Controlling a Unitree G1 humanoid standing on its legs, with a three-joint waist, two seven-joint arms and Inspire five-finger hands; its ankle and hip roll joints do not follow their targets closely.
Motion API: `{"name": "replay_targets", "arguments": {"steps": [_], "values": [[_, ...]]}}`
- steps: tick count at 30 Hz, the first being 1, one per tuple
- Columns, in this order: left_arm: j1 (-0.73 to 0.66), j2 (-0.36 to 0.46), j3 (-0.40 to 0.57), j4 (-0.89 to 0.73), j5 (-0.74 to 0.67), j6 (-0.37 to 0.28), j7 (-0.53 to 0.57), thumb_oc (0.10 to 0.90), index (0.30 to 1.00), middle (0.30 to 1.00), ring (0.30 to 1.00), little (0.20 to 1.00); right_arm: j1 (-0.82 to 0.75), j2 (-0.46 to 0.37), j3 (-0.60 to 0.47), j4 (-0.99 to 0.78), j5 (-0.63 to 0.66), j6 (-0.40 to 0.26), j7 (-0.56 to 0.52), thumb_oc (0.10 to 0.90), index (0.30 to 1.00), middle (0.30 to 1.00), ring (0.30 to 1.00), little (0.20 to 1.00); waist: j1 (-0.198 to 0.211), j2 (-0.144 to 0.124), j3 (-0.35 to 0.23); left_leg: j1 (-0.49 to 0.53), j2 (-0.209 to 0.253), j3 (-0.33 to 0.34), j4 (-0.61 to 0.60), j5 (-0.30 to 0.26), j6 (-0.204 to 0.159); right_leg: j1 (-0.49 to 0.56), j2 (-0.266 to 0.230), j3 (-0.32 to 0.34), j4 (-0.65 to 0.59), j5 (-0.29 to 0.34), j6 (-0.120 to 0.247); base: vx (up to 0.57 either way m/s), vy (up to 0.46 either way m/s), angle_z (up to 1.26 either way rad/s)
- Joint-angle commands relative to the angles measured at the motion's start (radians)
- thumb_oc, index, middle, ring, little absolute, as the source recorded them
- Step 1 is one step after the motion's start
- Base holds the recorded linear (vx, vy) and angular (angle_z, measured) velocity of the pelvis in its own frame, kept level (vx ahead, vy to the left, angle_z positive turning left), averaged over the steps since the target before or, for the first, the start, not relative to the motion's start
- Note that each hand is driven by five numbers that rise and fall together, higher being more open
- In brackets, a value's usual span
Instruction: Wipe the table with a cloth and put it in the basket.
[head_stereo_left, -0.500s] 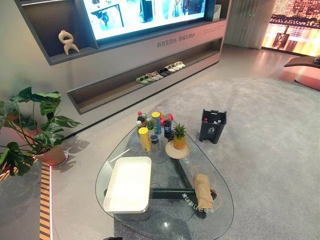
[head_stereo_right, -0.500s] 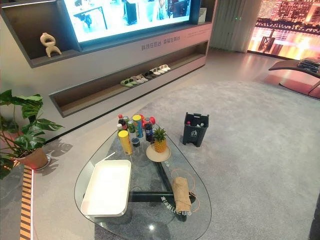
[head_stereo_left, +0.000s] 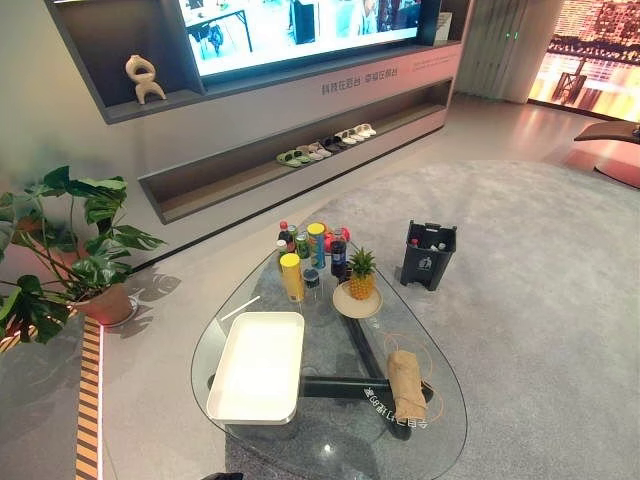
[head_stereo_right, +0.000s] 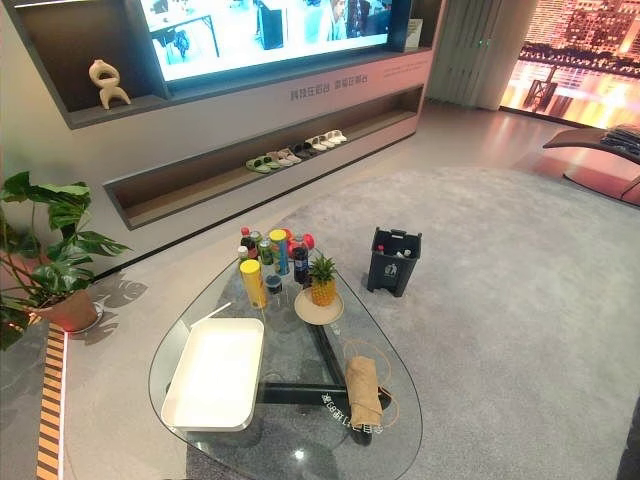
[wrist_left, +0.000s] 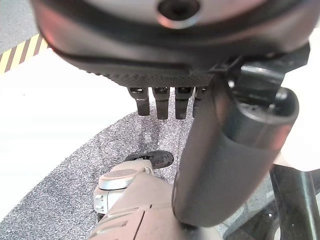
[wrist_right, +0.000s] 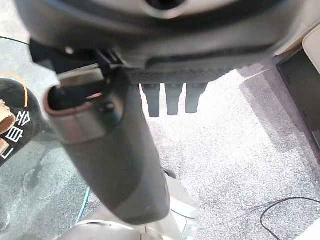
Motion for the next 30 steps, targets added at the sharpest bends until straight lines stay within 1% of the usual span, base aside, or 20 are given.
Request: {"name": "replay_targets", "arguments": {"steps": [1, 6, 19, 23, 26, 27, 28, 30], "values": [[-0.078, 0.0, -0.001, 0.045, 0.014, -0.019, -0.012, 0.8, 0.9, 0.9, 0.9, 0.9, -0.068, -0.024, 0.017, 0.035, 0.01, 0.016, -0.006, 0.8, 0.9, 0.9, 0.9, 0.9, 0.007, -0.003, 0.066, 0.062, 0.013, 0.074, 0.006, -0.086, -0.025, 0.003, -0.054, -0.041, 0.03, -0.006, 0.048, 0.0, 0.0, 0.0], [-0.081, -0.002, 0.001, 0.044, 0.013, -0.015, -0.011, 0.8, 0.9, 0.9, 0.9, 0.9, -0.064, -0.025, 0.011, 0.039, 0.005, 0.005, -0.008, 0.8, 0.9, 0.9, 0.9, 0.9, 0.006, -0.004, 0.066, 0.06, 0.013, 0.071, 0.006, -0.087, -0.025, 0.001, -0.053, -0.041, 0.031, -0.007, 0.048, 0.0, 0.0, 0.0], [-0.072, -0.008, -0.001, 0.044, 0.014, -0.014, -0.013, 0.8, 0.9, 0.9, 0.9, 0.9, -0.057, -0.024, 0.01, 0.043, 0.003, 0.007, -0.016, 0.8, 0.9, 0.9, 0.9, 0.9, 0.006, -0.001, 0.066, 0.068, 0.012, 0.07, 0.006, -0.088, -0.026, 0.009, -0.052, -0.044, 0.031, -0.009, 0.047, 0.02, 0.002, 0.0], [-0.061, -0.005, -0.003, 0.032, 0.003, -0.015, -0.011, 0.8, 0.9, 0.9, 0.9, 0.9, -0.055, -0.034, 0.014, 0.034, 0.008, 0.011, -0.016, 0.8, 0.9, 0.9, 0.9, 0.9, 0.007, 0.0, 0.086, 0.049, 0.011, 0.069, 0.006, -0.08, -0.028, -0.009, -0.053, -0.034, 0.022, 0.007, 0.053, 0.03, 0.005, 0.0], [-0.07, 0.002, -0.02, 0.018, -0.022, -0.017, -0.008, 0.8, 0.9, 0.9, 0.9, 0.9, -0.061, -0.042, 0.016, 0.023, 0.032, 0.011, -0.031, 0.8, 0.9, 0.9, 0.9, 0.9, 0.007, 0.001, 0.115, 0.006, 0.011, 0.07, 0.006, -0.065, -0.027, -0.054, -0.054, -0.022, 0.017, 0.028, 0.056, -0.09, -0.004, -0.01], [-0.081, 0.005, -0.026, 0.015, -0.039, -0.02, -0.005, 0.8, 0.9, 0.9, 0.9, 0.9, -0.068, -0.046, 0.012, 0.023, 0.034, 0.005, -0.038, 0.8, 0.9, 0.9, 0.9, 0.9, 0.005, 0.001, 0.135, -0.017, 0.011, 0.07, 0.006, -0.057, -0.024, -0.078, -0.052, -0.016, 0.013, 0.039, 0.056, -0.11, -0.014, 0.0], [-0.084, 0.006, -0.027, 0.015, -0.041, -0.02, -0.004, 0.8, 0.9, 0.9, 0.9, 0.9, -0.07, -0.047, 0.012, 0.023, 0.035, 0.01, -0.04, 0.8, 0.9, 0.9, 0.9, 0.9, 0.005, 0.001, 0.139, -0.022, 0.011, 0.07, 0.006, -0.056, -0.024, -0.084, -0.052, -0.014, 0.012, 0.042, 0.056, -0.15, -0.011, 0.0], [-0.105, 0.016, -0.02, 0.008, -0.079, -0.021, 0.019, 0.8, 0.9, 0.9, 0.9, 0.9, -0.08, -0.06, 0.008, 0.021, 0.038, 0.008, -0.059, 0.8, 0.9, 0.9, 0.9, 0.9, -0.001, 0.002, 0.176, -0.067, 0.008, 0.07, 0.006, -0.043, -0.02, -0.132, -0.049, -0.006, 0.007, 0.059, 0.056, -0.15, 0.006, 0.01]]}}
